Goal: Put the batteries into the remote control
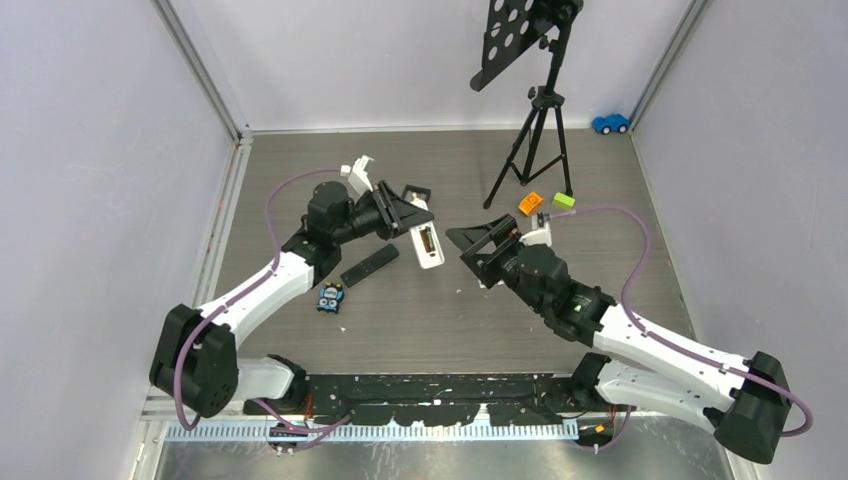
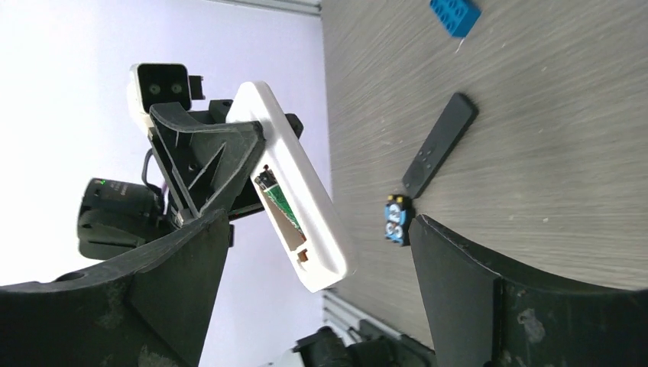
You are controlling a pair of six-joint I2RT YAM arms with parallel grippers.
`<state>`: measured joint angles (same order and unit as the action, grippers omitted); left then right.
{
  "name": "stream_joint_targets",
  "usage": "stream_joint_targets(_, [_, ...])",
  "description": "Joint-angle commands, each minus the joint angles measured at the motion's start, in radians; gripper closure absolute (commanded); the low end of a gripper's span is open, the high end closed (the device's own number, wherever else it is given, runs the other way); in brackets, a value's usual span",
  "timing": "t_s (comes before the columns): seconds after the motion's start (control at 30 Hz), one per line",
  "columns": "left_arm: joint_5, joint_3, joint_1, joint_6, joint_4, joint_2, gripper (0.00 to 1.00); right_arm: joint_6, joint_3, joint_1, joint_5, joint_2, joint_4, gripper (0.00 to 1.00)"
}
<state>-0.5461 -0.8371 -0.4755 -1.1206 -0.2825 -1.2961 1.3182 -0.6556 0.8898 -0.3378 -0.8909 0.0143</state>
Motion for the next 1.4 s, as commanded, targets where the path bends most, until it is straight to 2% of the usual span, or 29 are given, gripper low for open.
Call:
stream_joint_targets(0.0, [0.067, 0.037, 0.006, -0.050, -0.155, 0.063, 1.00, 0.216, 0.117, 0.000, 0.060, -0.033, -0.358, 0.08])
stream_joint_targets(0.13, [0.099, 0.039, 0.006, -0.063, -0.133, 0.086, 1.00, 0.274, 0.149, 0.000, 0.094, -0.093, -0.518, 0.08])
stream_joint_targets(0.4, [0.081, -0.002, 0.006, -0.060, 0.007, 0.109, 1.00, 0.330, 0.157, 0.000, 0.119, -0.219, -0.732, 0.07])
stream_joint_targets(0.6, [0.065, 0.006, 0.006, -0.060, -0.017, 0.102, 1.00, 0.360, 0.120, -0.002, 0.158, -0.298, -0.775, 0.08])
stream_joint_targets(0.73, [0.016, 0.015, 0.006, -0.067, -0.076, 0.089, 1.00, 0.384, 0.143, -0.003, 0.164, -0.333, -0.885, 0.12])
stream_joint_targets(0.9, [-0.012, 0.031, 0.006, -0.065, -0.111, 0.087, 1.00, 0.397, 0.154, -0.003, 0.170, -0.348, -0.928, 0.14])
stream_joint_targets(1.13, [-0.031, 0.038, 0.006, -0.056, -0.132, 0.083, 1.00, 0.412, 0.146, -0.014, 0.221, -0.387, -0.965, 0.35])
stream_joint_targets(1.37, [-0.033, 0.037, 0.006, -0.059, -0.121, 0.080, 1.00, 0.432, 0.142, -0.030, 0.256, -0.419, -0.992, 0.46])
